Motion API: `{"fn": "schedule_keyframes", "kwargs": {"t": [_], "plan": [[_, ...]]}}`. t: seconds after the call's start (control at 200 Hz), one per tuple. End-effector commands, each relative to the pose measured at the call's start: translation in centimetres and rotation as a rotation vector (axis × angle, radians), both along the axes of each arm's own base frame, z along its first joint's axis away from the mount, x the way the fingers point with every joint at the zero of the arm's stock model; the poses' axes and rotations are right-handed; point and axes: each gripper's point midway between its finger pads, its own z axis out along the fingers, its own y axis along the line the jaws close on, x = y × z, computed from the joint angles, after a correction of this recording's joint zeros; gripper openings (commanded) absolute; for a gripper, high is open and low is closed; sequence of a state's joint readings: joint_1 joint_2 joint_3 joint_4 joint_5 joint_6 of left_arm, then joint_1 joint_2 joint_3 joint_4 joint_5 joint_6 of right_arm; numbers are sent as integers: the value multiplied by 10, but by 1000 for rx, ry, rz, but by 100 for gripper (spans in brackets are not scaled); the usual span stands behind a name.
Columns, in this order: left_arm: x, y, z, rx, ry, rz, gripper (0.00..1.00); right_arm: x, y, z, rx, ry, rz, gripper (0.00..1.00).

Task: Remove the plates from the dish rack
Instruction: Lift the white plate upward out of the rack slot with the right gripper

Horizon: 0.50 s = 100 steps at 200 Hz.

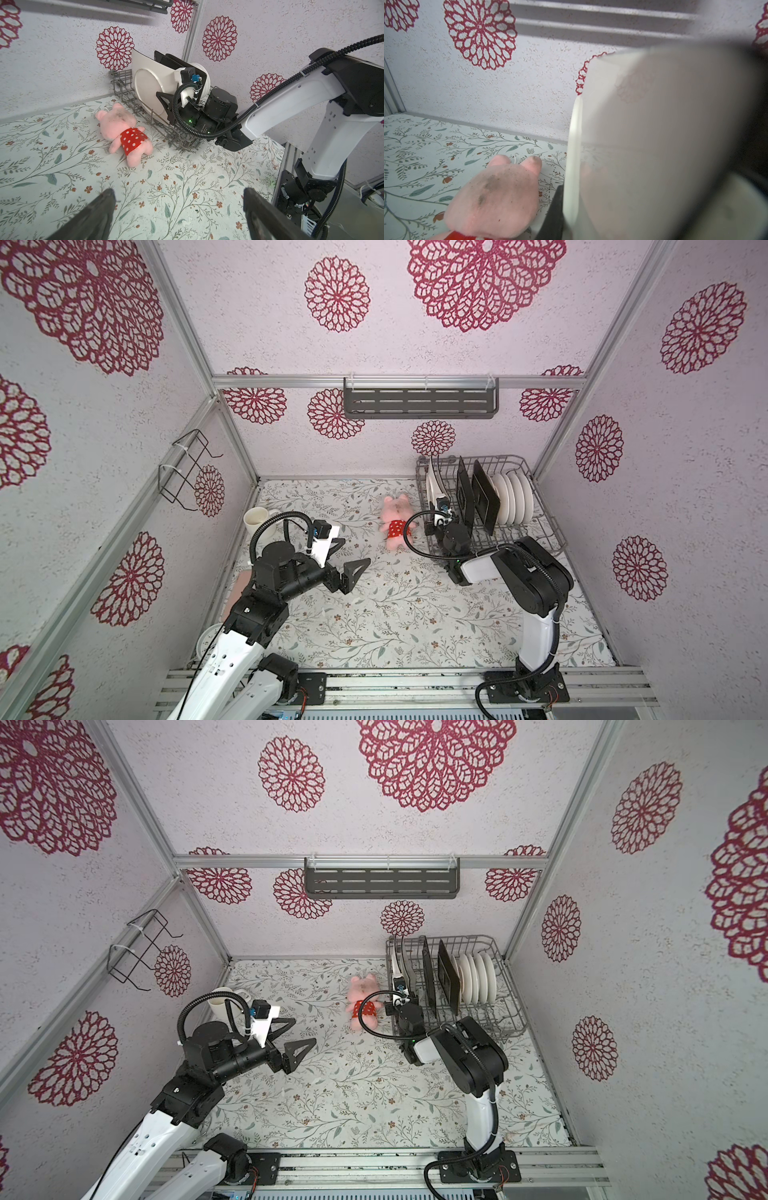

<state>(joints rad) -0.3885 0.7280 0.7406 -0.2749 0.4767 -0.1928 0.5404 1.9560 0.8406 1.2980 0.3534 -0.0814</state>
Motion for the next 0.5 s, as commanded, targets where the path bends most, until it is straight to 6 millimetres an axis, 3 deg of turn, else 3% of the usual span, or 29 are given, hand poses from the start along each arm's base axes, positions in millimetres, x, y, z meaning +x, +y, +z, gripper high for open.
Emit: {"fn": "schedule_keyframes", "kwargs": {"t": [0.0,0.495], "plan": [[-2,-1,-2,-3,8,-1,97,-24,-25,134,238,-373,-24,0],[-5,0,1,-15,-3,-5,97,-22,-2,151,196,-377,83,0]]}}
